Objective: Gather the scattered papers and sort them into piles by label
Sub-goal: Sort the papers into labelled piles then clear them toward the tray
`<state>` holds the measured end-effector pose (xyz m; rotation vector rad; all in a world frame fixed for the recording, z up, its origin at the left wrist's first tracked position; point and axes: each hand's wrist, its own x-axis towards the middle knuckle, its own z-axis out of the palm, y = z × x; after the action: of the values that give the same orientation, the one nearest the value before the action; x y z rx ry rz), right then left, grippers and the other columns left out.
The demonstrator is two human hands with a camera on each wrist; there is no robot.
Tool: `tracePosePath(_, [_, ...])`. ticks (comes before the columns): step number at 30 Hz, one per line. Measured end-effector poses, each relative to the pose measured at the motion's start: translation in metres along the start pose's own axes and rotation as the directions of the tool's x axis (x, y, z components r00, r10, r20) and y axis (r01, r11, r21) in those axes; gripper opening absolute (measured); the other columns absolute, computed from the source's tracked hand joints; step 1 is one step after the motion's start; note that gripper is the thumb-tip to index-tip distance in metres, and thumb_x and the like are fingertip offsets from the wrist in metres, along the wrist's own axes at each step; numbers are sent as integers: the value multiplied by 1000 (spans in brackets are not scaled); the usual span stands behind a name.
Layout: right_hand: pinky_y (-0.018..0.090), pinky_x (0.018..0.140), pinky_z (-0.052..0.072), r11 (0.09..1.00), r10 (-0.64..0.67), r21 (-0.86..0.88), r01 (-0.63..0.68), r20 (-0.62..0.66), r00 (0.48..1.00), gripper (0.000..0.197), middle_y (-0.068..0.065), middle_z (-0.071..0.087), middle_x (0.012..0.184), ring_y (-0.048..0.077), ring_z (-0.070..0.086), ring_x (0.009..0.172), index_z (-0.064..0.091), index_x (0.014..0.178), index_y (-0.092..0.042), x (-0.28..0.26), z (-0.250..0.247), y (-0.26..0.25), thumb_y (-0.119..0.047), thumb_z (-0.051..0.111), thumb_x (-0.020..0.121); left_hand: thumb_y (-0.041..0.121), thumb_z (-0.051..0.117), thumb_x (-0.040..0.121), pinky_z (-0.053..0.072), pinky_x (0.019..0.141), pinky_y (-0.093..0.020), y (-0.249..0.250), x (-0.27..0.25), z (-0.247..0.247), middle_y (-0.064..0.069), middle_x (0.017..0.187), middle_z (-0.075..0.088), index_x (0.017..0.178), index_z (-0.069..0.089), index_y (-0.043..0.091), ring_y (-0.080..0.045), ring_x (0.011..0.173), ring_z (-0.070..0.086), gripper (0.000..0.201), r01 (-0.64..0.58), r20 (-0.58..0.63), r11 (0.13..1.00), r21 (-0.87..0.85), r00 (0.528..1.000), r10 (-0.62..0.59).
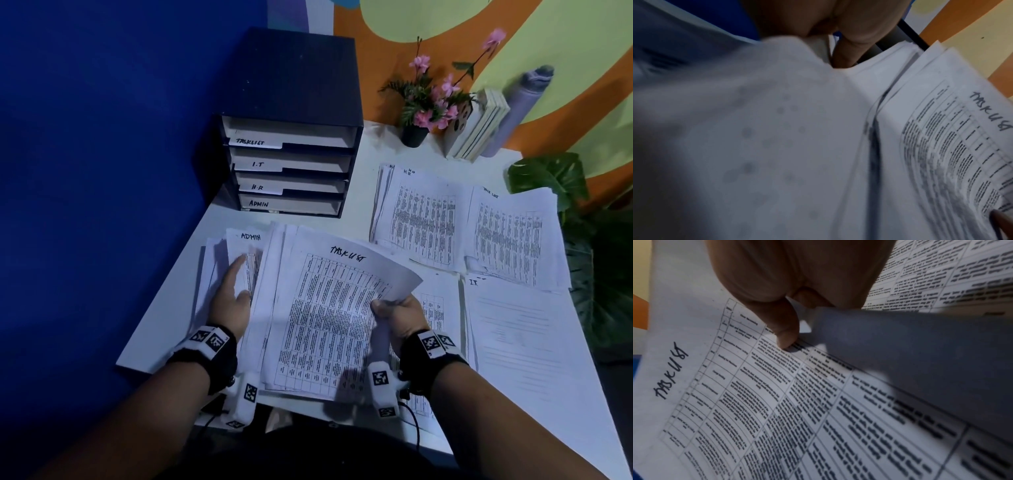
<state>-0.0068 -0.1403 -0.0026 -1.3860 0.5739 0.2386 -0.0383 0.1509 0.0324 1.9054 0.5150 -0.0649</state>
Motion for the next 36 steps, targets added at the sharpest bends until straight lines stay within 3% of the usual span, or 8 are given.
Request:
tracePosePath(4, [37,67,45,1000,29,4,-29,9,1000,23,10,54,66,22,51,67,61,83,-5,0,1,0,18,60,81,21,49,98,36,99,-25,-5,5,3,2,125,59,122,62,20,-14,116,52,28,112,35,978,-174,994,-108])
tracePosePath(7, [34,63,42,1000,1,-30,0,11,1000,24,8,52,64,21,47,63,61,76,-9,-1,2,0,14,59,84,33,60,93,41,89,-28,-7,6,5,-1,103,64,95,68,19,-18,100,56,16,174,82,970,-172,983,-162])
tracePosePath(13, [37,66,39,997,-11,-73,8,-37,999,28,7,55,60,19,47,60,68,67,-16,2,-2,2,0,62,89,33,68,87,46,86,-29,-16,10,2,-1,100,69,101,69,13,-21,96,63,24,196,-23,978,-64,980,-198])
tracePosePath(16, [42,69,38,996,4,-83,-8,-48,999,28,11,57,61,22,48,64,69,62,-16,3,-7,4,0,63,85,34,61,91,45,96,-34,-24,15,-1,-5,116,65,116,67,12,-24,107,58,34,209,-41,978,-26,977,-210])
tracePosePath(22, [38,66,38,995,17,-93,-19,-29,999,32,6,64,60,21,51,63,76,67,-20,-2,-3,-1,2,62,86,29,62,91,46,92,-32,-24,14,1,-6,106,67,96,68,19,-27,100,60,13,202,-30,979,-32,979,-203])
tracePosePath(26, [37,66,37,997,0,-77,-1,-19,1000,37,7,59,60,20,47,62,74,65,-20,-2,0,-2,7,59,86,31,59,93,43,102,-36,-19,13,2,-4,123,62,123,63,12,-26,116,56,36,206,-13,979,5,978,-206])
tracePosePath(32, [38,64,51,992,-65,-107,68,34,997,31,11,64,84,25,58,68,58,109,-18,-2,-3,-11,6,56,90,16,56,95,39,91,-25,-7,12,2,-6,117,63,119,64,10,-25,113,57,26,161,3,985,56,987,-161])
tracePosePath(36, [36,72,51,997,-39,-60,45,96,995,24,11,69,87,24,60,75,69,101,-10,-3,3,-19,8,56,91,14,59,93,39,87,-25,7,10,11,0,104,63,107,66,23,-20,103,58,18,118,55,992,-36,992,-116])
